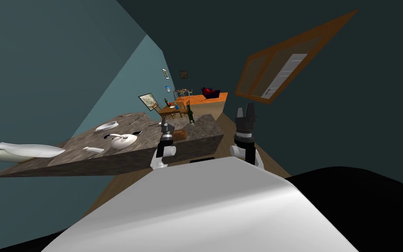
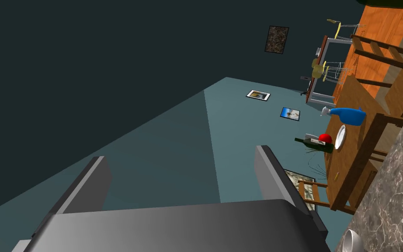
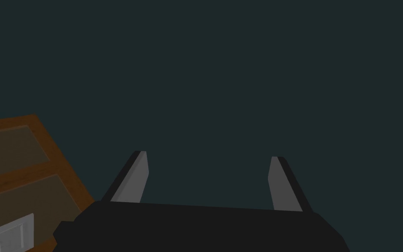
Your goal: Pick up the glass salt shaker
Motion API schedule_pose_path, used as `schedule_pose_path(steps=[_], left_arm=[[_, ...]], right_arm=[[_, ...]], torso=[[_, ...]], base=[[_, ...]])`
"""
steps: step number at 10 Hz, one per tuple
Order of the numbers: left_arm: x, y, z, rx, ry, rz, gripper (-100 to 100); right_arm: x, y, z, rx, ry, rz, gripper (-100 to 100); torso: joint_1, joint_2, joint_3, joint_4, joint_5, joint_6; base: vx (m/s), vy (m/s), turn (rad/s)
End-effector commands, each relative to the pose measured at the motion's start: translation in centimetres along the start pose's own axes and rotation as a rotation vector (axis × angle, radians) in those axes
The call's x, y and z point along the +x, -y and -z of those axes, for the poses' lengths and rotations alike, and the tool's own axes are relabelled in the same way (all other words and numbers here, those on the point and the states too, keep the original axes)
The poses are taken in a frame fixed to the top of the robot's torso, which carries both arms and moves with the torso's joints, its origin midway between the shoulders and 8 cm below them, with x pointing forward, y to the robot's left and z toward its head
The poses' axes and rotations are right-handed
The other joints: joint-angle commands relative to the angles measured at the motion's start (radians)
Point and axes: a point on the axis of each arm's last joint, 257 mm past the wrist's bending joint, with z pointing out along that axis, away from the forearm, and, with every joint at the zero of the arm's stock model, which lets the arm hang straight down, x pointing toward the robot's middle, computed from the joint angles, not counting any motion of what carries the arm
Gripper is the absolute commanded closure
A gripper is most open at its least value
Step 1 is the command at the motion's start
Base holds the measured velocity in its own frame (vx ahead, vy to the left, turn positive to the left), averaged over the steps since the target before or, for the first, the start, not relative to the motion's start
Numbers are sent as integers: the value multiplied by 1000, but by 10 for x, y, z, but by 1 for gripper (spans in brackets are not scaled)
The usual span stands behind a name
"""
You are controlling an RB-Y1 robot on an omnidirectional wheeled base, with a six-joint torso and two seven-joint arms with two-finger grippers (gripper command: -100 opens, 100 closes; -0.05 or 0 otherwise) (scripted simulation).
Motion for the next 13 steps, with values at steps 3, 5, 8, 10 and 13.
schedule_pose_path(steps=[3,5,8,10,13], left_arm=[[-9,-28,-21,-58,11,29,-100],[-14,-45,-31,-92,21,43,-100],[-20,-58,-41,-121,32,59,-100],[-27,-72,-51,-153,46,78,-100],[-42,-91,-71,-201,77,124,-100]], right_arm=[[0,0,0,0,0,0,0],[0,0,0,0,0,0,0],[0,0,0,0,0,0,0],[0,0,0,0,0,0,0],[0,0,0,0,0,0,0]], torso=[[1,0,0,0,0,0],[-1,1,0,0,0,0],[4,-2,-1,0,1,0],[4,-2,-1,0,1,0],[3,-3,-2,-1,0,0]], base=[[-52,-127,6],[-46,-135,12],[-21,-62,5],[-21,-75,13],[-16,-97,20]])
